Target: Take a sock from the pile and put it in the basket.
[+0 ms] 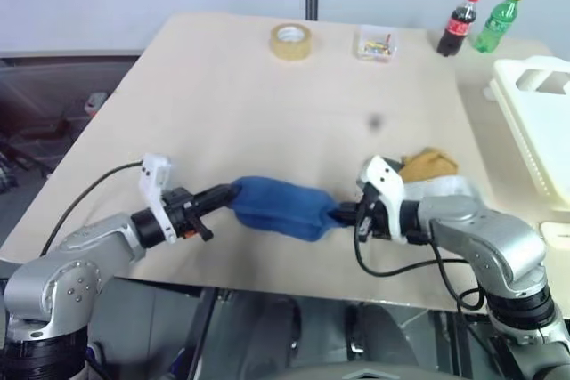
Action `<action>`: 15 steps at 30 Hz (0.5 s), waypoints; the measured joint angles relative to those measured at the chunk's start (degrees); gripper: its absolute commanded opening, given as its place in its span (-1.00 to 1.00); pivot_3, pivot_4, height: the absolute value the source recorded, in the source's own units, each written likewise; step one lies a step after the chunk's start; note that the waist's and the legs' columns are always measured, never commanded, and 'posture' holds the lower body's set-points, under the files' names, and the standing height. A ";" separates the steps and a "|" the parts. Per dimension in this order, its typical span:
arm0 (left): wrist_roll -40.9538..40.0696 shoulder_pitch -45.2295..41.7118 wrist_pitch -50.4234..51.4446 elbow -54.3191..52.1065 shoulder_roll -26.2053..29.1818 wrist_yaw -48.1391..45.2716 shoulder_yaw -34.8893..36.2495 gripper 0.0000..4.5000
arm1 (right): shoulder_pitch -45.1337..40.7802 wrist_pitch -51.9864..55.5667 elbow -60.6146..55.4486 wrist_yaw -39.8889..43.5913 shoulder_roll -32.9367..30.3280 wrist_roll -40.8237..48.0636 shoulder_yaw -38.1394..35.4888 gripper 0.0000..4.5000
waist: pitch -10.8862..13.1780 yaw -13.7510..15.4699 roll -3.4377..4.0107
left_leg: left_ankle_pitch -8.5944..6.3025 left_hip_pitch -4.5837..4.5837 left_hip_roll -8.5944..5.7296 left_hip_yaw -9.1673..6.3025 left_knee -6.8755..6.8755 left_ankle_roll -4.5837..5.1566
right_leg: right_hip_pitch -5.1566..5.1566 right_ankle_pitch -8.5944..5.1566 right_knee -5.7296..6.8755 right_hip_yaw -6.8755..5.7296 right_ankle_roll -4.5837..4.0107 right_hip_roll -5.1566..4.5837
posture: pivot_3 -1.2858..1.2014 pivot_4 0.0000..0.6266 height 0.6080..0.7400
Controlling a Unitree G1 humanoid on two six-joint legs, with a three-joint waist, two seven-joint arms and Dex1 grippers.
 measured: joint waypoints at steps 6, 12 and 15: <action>6.80 -0.11 -3.52 3.55 1.23 -1.30 -4.80 -0.97 | 0.89 -3.28 1.41 -2.94 -0.25 -0.86 3.43 -1.00 | 0.00 0.07 -0.01 | 0.00 -0.06 -0.01 0.00 -0.02 0.01 | -0.03 0.01 -0.01 -0.01 0.02 0.01 | 0.03 -0.52 1.00; 10.03 -1.51 -5.25 5.98 0.80 -2.15 -7.94 -0.30 | 0.98 -8.76 5.53 -2.66 -1.48 -2.56 7.59 -0.44 | 0.01 0.07 -0.02 | 0.00 -0.08 -0.01 0.00 -0.02 0.02 | -0.04 0.02 -0.02 -0.01 0.04 0.01 | 0.03 -0.52 1.00; 10.34 -1.47 -5.87 5.94 0.84 -2.54 -7.70 0.30 | 1.01 -11.93 5.75 -2.39 -3.03 -3.44 8.20 0.18 | 0.01 0.07 -0.02 | 0.00 -0.09 -0.01 -0.01 -0.02 0.02 | -0.04 0.10 -0.03 -0.01 0.18 0.00 | 0.03 -0.52 1.00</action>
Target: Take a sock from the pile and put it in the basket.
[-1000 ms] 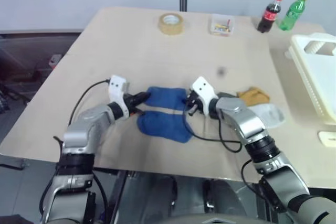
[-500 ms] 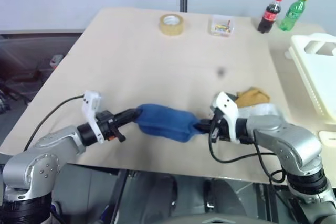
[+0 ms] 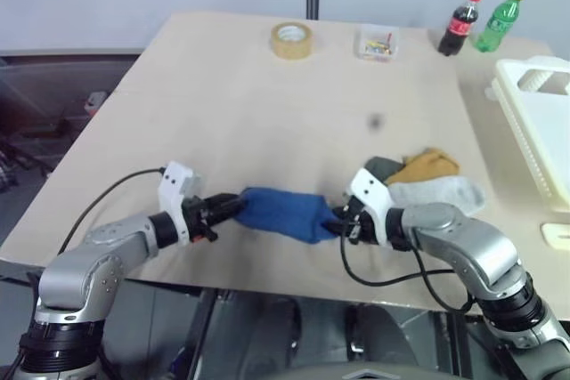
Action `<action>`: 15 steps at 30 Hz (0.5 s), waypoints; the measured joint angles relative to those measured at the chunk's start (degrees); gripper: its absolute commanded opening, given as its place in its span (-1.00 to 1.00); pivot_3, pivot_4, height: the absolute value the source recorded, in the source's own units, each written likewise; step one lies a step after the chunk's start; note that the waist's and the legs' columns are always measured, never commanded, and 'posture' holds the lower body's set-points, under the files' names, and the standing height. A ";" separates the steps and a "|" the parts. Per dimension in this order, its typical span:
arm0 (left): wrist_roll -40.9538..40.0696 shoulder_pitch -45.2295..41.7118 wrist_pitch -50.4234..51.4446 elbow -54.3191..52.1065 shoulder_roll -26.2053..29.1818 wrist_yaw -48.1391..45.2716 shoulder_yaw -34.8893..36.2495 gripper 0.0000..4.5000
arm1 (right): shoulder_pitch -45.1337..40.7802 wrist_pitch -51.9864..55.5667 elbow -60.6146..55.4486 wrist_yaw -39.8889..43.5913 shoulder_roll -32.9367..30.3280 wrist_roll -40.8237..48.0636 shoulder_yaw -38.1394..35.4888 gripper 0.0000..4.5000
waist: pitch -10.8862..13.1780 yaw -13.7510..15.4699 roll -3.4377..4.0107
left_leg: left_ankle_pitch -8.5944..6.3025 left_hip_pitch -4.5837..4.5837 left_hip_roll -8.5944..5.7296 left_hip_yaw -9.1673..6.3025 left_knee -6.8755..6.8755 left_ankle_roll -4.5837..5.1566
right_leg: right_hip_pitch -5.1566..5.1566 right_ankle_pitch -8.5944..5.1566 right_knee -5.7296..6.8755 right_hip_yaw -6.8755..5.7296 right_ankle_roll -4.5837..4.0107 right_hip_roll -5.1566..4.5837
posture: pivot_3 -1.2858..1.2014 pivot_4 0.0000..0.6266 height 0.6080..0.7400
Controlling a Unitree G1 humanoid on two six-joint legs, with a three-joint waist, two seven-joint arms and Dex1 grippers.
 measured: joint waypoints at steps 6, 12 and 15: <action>-3.21 4.02 -0.31 -0.74 2.57 -5.82 5.31 0.34 | 2.47 -5.78 -4.92 4.74 -5.80 2.64 -5.85 -0.25 | 0.01 0.00 0.01 | -0.01 -0.01 0.04 -0.01 -0.02 0.01 | -0.01 -0.04 -0.04 -0.01 -0.06 -0.01 | 0.03 -0.52 1.00; -6.89 3.32 3.69 -0.27 5.63 -8.49 6.97 0.34 | 1.17 -14.22 -4.00 9.28 -7.68 1.73 -4.72 -0.98 | 0.01 -0.05 0.00 | 0.00 0.07 0.04 -0.01 0.00 0.01 | 0.05 -0.10 -0.04 -0.03 -0.16 0.00 | 0.03 -0.52 1.00; -4.67 0.84 4.38 1.43 5.02 -6.61 3.32 0.34 | -1.05 -19.88 2.23 10.35 -4.55 -2.10 0.92 -0.98 | 0.00 -0.02 -0.01 | 0.00 0.06 0.03 0.00 0.02 0.01 | 0.07 -0.09 -0.02 -0.03 -0.14 0.03 | 0.03 -0.52 1.00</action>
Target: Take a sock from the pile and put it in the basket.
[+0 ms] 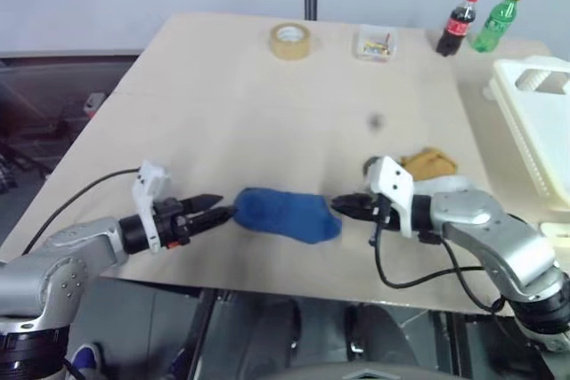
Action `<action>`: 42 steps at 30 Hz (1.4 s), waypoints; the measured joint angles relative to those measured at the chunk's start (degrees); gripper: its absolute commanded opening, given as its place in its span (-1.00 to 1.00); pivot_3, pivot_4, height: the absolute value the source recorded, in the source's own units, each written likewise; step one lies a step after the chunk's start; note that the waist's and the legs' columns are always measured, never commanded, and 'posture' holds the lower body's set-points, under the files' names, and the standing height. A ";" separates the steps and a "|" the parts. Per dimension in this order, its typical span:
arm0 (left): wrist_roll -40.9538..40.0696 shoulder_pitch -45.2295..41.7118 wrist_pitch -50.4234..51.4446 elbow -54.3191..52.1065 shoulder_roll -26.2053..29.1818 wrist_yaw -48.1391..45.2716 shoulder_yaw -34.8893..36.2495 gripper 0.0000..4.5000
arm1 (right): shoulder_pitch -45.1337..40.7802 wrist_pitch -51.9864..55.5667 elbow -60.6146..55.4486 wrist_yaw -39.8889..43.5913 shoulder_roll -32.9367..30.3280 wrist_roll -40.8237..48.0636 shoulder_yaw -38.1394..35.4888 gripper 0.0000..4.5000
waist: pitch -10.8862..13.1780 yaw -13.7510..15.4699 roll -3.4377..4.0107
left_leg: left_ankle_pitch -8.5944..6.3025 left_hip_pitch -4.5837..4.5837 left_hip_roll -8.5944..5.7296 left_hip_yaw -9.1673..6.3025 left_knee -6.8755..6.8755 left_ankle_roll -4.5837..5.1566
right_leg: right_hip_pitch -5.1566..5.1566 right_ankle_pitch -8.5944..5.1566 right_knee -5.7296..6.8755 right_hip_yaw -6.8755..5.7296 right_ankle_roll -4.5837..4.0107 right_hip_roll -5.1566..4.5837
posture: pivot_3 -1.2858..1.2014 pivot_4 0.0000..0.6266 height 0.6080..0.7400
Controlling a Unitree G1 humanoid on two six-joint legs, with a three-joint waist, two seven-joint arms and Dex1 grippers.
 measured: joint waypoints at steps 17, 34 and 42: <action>-6.05 -12.41 8.13 4.87 -4.74 -8.89 -10.02 0.34 | -5.43 -16.67 19.40 7.89 3.78 -12.40 9.83 -0.98 | -0.03 0.06 -0.03 | 0.01 0.04 -0.02 -0.04 0.12 -0.01 | 0.10 0.12 0.07 -0.03 0.21 0.10 | 0.03 -0.52 1.00; -7.42 -1.18 10.21 4.73 -0.18 -6.71 -2.70 0.34 | -4.43 -9.35 14.56 8.01 4.65 -11.53 7.71 -0.98 | 0.01 0.08 0.02 | 0.00 0.01 0.13 -0.03 0.07 -0.04 | -0.01 0.10 0.05 0.01 0.17 0.19 | 0.03 -0.52 1.00; -7.33 1.31 7.35 -0.17 -2.40 -4.36 -1.86 0.34 | -9.04 -10.55 17.37 14.43 5.61 -10.02 8.26 -0.98 | 0.01 0.29 0.02 | -0.01 -0.01 -0.04 -0.03 0.10 -0.03 | 0.00 0.01 0.01 0.00 -0.01 -0.09 | 0.03 -0.52 1.00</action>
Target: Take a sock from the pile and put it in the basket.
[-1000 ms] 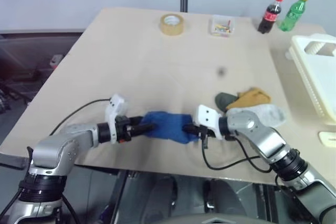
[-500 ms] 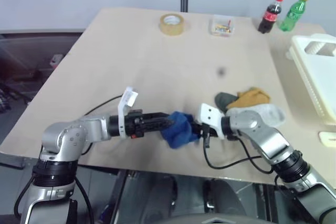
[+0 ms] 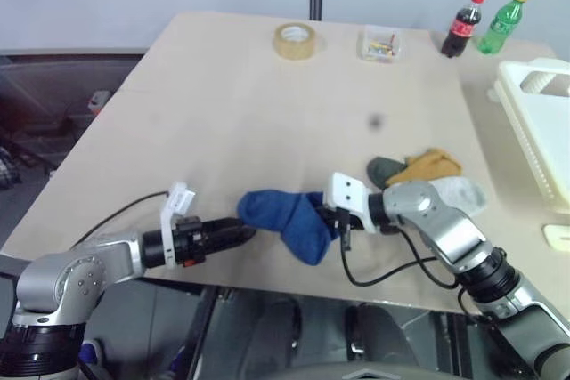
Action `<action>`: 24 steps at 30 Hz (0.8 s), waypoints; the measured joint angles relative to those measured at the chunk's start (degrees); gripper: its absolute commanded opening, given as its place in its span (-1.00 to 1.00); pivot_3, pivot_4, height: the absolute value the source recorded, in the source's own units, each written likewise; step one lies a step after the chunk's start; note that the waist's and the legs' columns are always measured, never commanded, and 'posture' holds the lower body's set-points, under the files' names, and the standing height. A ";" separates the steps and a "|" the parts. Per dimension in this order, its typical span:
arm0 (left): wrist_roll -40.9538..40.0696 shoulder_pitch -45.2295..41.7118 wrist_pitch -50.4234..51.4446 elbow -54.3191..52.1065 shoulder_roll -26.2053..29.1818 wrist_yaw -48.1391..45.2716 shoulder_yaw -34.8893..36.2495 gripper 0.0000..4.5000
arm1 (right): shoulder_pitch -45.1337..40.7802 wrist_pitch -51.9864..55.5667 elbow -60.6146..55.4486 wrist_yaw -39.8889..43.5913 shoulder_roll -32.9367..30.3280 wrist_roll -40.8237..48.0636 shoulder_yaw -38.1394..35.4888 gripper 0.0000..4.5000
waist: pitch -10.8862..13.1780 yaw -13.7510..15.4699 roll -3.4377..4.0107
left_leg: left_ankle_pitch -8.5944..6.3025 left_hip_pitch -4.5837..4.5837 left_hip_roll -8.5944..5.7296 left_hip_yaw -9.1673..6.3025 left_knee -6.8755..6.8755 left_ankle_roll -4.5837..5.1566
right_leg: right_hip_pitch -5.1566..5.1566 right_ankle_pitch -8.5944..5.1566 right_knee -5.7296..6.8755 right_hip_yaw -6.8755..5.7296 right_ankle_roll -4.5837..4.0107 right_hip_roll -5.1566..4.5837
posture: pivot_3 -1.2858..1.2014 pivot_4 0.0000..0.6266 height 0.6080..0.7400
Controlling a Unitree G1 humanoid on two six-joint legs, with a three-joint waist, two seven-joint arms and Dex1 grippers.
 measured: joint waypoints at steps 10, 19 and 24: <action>1.30 4.61 -2.47 -4.71 -0.39 1.24 -0.74 0.34 | -6.27 9.32 6.83 3.30 4.47 5.23 -0.61 -0.98 | 0.01 -0.55 0.01 | 0.00 -0.01 0.01 0.00 -0.16 0.00 | -0.07 0.09 0.02 0.01 0.15 0.00 | 0.03 -0.52 1.00; -5.42 12.16 0.46 -11.25 3.07 -2.04 3.32 0.34 | -8.43 16.40 13.75 -2.10 10.67 5.64 -2.08 -0.98 | 0.04 -0.41 0.10 | -0.14 -0.03 -0.06 0.01 -0.27 -0.26 | -0.17 0.05 0.00 0.02 0.07 -0.05 | 0.03 -0.52 1.00; -8.97 10.58 0.47 -12.64 0.53 0.56 3.59 0.34 | -8.43 16.55 13.68 -2.64 10.74 5.66 -2.09 -0.98 | 0.04 -0.46 0.10 | -0.13 -0.02 -0.06 0.01 -0.27 -0.25 | -0.17 0.10 0.01 0.01 0.16 -0.03 | 0.03 -0.52 1.00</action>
